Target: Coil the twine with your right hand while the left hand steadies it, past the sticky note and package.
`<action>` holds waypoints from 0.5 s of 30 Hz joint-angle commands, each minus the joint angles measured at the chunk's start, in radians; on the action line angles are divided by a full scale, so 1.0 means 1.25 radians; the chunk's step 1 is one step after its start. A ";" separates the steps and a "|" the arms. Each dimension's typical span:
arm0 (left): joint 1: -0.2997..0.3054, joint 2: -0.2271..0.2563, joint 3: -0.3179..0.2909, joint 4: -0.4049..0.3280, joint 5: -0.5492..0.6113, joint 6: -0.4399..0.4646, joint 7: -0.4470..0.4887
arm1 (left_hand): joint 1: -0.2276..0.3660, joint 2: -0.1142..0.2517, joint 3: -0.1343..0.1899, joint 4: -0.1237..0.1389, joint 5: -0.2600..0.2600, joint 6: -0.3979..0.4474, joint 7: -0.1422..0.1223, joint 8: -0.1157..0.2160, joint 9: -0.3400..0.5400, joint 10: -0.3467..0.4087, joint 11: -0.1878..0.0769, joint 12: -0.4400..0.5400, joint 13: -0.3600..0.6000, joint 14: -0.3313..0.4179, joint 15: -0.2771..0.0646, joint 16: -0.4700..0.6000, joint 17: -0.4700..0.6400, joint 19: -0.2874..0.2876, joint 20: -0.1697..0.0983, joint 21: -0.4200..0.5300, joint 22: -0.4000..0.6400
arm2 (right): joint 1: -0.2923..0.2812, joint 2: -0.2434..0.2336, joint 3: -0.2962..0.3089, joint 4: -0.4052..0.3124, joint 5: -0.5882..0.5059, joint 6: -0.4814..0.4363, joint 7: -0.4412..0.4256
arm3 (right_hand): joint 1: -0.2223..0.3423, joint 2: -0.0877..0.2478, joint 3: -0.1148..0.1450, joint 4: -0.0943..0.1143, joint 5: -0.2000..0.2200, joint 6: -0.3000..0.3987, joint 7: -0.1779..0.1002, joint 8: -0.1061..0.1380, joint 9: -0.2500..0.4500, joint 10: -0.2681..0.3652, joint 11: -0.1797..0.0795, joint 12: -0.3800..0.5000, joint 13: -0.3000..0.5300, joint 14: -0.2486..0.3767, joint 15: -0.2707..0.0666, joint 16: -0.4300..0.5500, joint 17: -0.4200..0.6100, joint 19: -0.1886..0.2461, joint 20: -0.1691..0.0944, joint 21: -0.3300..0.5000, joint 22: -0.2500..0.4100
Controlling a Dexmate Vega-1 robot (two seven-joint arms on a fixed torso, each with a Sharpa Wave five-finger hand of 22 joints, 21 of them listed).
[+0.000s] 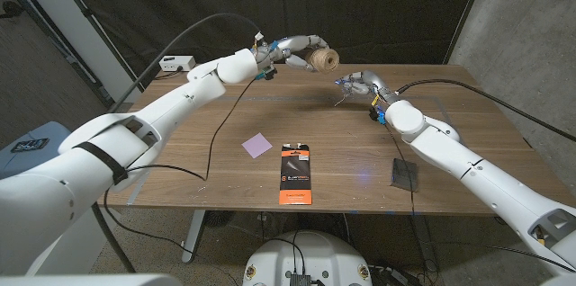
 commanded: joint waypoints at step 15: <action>-0.030 -0.008 0.004 0.080 -0.002 -0.054 0.017 | 0.001 0.020 0.044 0.035 0.004 0.040 0.012 0.005 0.012 0.003 -0.002 -0.004 0.002 0.006 -0.004 -0.001 0.013 -0.005 0.001 0.005 -0.001 | -0.002 0.010 -0.024 -0.028 -0.005 -0.030 0.008 | -0.001 0.005 -0.004 -0.001 0.000 -0.004 0.003 -0.005 0.003 -0.003 -0.002 -0.002 0.005 -0.006 -0.109 -0.003 0.004 -0.005 -0.070 0.006 0.002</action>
